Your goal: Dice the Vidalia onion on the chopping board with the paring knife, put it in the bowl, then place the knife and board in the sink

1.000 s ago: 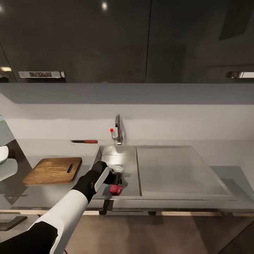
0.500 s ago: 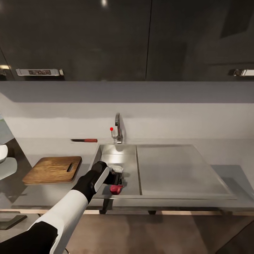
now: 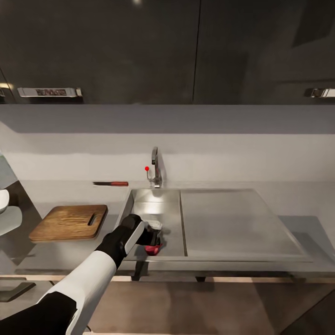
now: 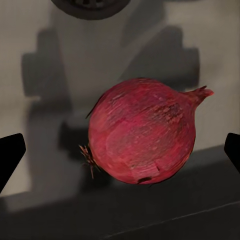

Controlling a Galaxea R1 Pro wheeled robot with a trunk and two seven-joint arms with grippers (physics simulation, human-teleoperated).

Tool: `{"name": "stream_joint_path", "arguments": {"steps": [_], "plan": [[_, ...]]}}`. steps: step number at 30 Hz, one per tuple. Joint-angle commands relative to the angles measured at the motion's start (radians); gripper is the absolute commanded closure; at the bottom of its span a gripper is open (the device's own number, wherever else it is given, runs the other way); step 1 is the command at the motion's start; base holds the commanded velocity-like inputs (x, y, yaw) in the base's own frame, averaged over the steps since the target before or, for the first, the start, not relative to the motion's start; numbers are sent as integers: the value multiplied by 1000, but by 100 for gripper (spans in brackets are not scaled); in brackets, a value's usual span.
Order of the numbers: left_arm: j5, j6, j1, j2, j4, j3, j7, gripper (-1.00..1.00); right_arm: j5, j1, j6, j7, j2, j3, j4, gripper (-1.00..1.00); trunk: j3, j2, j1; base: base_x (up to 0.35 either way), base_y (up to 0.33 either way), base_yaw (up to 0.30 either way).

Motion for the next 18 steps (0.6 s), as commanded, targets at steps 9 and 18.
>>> {"name": "stream_joint_path", "arguments": {"steps": [9,18], "plan": [[11,3,-1,0,-2,-7,10,-100,6,-1,-4,5,0,-9,0,-100,-7,-1,0,0,0,0],[11,3,-1,0,-1,-8,9,-100,5,-1,-4,5,0,-9,1,-100,-7,-1,0,27,-21,0]]}}
